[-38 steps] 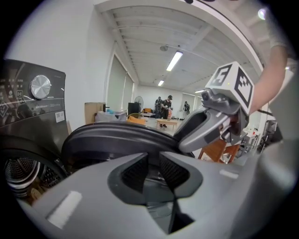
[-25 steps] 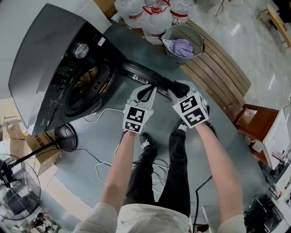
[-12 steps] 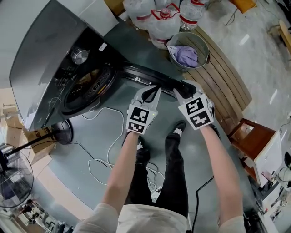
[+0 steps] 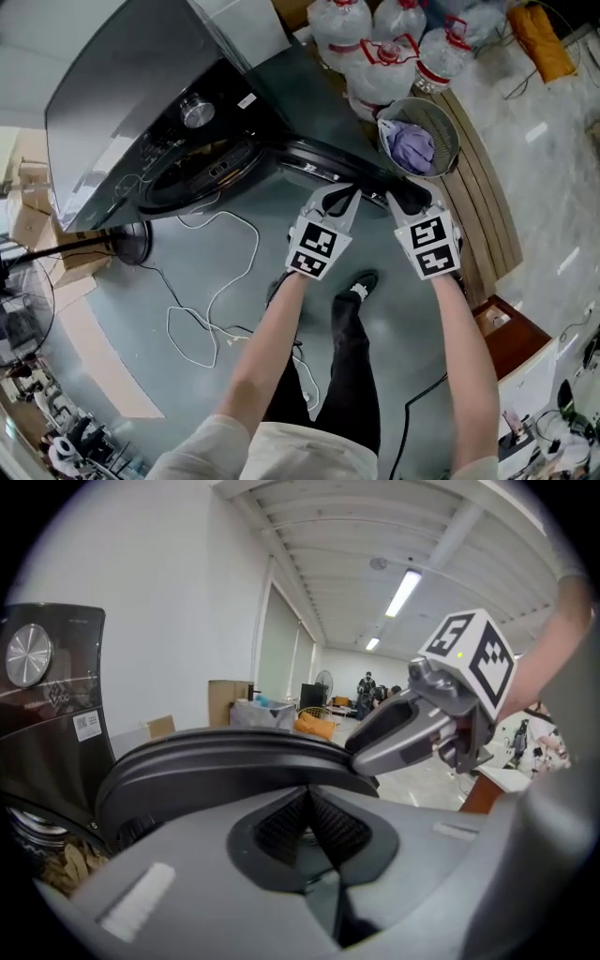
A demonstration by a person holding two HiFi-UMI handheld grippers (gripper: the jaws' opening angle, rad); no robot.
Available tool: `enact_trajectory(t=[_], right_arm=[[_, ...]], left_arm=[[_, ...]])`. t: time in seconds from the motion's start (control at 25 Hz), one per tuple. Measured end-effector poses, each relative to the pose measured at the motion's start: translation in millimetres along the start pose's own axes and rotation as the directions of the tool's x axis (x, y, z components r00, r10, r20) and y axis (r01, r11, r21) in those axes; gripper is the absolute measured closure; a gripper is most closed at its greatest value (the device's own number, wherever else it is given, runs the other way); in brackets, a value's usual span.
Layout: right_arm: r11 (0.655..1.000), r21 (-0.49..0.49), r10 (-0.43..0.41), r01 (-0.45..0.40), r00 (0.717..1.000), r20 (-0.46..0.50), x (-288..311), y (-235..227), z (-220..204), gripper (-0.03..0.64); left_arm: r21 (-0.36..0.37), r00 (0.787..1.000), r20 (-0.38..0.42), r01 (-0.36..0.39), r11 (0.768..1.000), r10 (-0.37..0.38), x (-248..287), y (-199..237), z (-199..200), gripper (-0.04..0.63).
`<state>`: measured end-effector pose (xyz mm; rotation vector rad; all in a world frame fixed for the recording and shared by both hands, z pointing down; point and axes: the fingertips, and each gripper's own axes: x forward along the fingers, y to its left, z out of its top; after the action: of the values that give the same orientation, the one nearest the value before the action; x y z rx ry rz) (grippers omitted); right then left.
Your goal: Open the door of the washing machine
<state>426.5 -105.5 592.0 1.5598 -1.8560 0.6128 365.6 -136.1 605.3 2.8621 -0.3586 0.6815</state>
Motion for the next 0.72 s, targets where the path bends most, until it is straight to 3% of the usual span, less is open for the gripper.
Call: enact_trajectory(t=[0.28,0.72], right_arm=[[0.999,-0.044,0.000,0.001,1.000,0.025,16,-33,13,0.494],[0.995,-0.083,-0.058,0.060,0.998,0.023,36,-77,36,0.505]], left_arm=[[-0.077,0.991,0.020,-0.128,0.989,0.130,-4,38,3,0.537],[-0.164,0.960,-0.006,-0.278,0.946,0.281,-57,79,-27,0.538]])
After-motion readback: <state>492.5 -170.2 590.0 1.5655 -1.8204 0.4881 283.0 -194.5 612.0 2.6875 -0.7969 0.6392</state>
